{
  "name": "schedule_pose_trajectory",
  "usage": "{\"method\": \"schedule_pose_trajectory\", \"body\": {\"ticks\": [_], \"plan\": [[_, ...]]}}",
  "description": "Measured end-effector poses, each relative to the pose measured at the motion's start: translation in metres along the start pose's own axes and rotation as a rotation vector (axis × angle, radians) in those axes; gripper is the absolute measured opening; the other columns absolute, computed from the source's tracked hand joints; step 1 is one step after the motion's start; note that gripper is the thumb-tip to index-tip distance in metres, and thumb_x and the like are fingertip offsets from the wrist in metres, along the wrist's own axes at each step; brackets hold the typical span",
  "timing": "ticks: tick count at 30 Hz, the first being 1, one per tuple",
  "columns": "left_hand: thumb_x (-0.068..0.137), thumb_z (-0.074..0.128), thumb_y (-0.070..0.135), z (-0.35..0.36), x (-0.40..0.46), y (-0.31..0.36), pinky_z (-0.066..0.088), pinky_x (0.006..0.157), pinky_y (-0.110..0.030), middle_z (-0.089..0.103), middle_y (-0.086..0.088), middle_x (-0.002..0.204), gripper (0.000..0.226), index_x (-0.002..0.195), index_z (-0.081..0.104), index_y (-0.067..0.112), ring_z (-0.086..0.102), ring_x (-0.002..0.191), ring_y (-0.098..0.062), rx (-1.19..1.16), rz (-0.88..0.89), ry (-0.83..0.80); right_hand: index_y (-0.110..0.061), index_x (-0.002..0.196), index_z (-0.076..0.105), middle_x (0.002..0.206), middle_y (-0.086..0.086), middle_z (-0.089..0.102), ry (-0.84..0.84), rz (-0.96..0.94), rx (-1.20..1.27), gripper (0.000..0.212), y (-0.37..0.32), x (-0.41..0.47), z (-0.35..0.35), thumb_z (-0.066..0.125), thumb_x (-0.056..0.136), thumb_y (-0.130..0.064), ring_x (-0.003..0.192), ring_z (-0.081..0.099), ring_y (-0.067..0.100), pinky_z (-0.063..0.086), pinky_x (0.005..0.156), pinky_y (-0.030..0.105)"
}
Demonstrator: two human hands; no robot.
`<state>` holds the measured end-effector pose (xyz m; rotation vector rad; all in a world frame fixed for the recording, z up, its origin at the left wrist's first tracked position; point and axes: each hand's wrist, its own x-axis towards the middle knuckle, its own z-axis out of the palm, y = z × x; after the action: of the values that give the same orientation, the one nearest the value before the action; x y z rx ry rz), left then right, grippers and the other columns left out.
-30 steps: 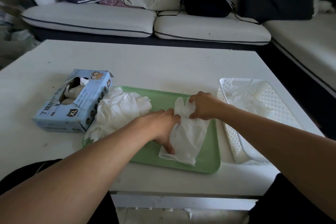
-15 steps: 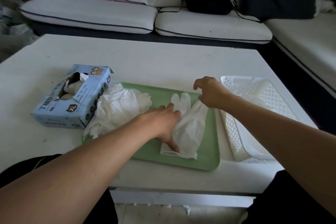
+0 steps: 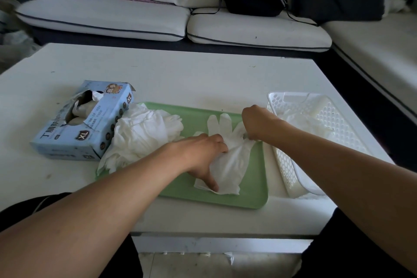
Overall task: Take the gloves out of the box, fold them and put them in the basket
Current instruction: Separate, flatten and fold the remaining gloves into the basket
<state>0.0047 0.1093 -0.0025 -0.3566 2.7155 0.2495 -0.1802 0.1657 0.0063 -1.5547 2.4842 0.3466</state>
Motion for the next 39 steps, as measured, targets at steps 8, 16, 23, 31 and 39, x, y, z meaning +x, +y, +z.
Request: {"method": "schedule_pose_trajectory", "body": {"ticks": [8, 16, 23, 31, 39], "plan": [[0.060, 0.086, 0.068, 0.001, -0.002, 0.002, 0.050, 0.097, -0.042, 0.038, 0.009, 0.141, 0.109, 0.148, 0.039, 0.025, 0.049, 0.121, -0.022, 0.001, -0.006, -0.007, -0.009, 0.088, 0.068, 0.081, 0.004, 0.063, -0.024, -0.004, 0.058, 0.030, 0.000, 0.006, -0.001, 0.085, 0.071, -0.026, 0.075, 0.062, 0.022, 0.043, 0.053, 0.025], [0.073, 0.080, 0.064, -0.014, -0.013, -0.007, 0.049, 0.098, -0.038, 0.047, 0.008, 0.143, 0.090, 0.147, 0.044, 0.029, 0.054, 0.124, -0.020, -0.103, -0.057, 0.109, -0.013, 0.104, 0.071, 0.105, 0.005, 0.069, 0.070, -0.055, 0.084, 0.029, -0.003, 0.001, -0.007, 0.081, 0.077, -0.017, 0.090, 0.067, 0.026, 0.058, 0.079, 0.035], [0.068, 0.092, 0.044, -0.057, -0.075, -0.088, 0.045, 0.083, -0.031, 0.052, 0.009, 0.113, 0.061, 0.120, 0.063, 0.030, 0.052, 0.102, -0.014, -0.138, -0.400, 0.206, -0.021, 0.100, 0.071, 0.096, -0.008, 0.069, 0.214, -0.385, 0.394, 0.017, -0.047, -0.026, -0.016, 0.076, 0.086, -0.030, 0.077, 0.058, 0.006, 0.047, 0.073, 0.023], [0.085, 0.082, 0.026, -0.040, -0.084, -0.114, 0.043, 0.063, -0.019, 0.070, 0.015, 0.078, 0.005, 0.081, 0.078, 0.027, 0.065, 0.077, -0.005, -0.377, -0.345, 0.349, -0.021, 0.096, 0.073, 0.090, -0.013, 0.072, 0.156, -0.448, 0.489, 0.013, -0.064, -0.033, -0.015, 0.076, 0.087, -0.029, 0.080, 0.068, 0.003, 0.057, 0.076, 0.026], [0.084, 0.082, 0.031, -0.040, -0.070, -0.110, 0.053, 0.078, -0.028, 0.070, 0.014, 0.092, 0.015, 0.097, 0.075, 0.027, 0.066, 0.088, -0.009, -0.444, -0.313, 0.359, -0.015, 0.107, 0.073, 0.097, -0.002, 0.073, -0.024, -0.242, 1.015, 0.031, -0.110, -0.032, -0.003, 0.082, 0.082, -0.031, 0.070, 0.070, 0.013, 0.059, 0.062, 0.023]]}}
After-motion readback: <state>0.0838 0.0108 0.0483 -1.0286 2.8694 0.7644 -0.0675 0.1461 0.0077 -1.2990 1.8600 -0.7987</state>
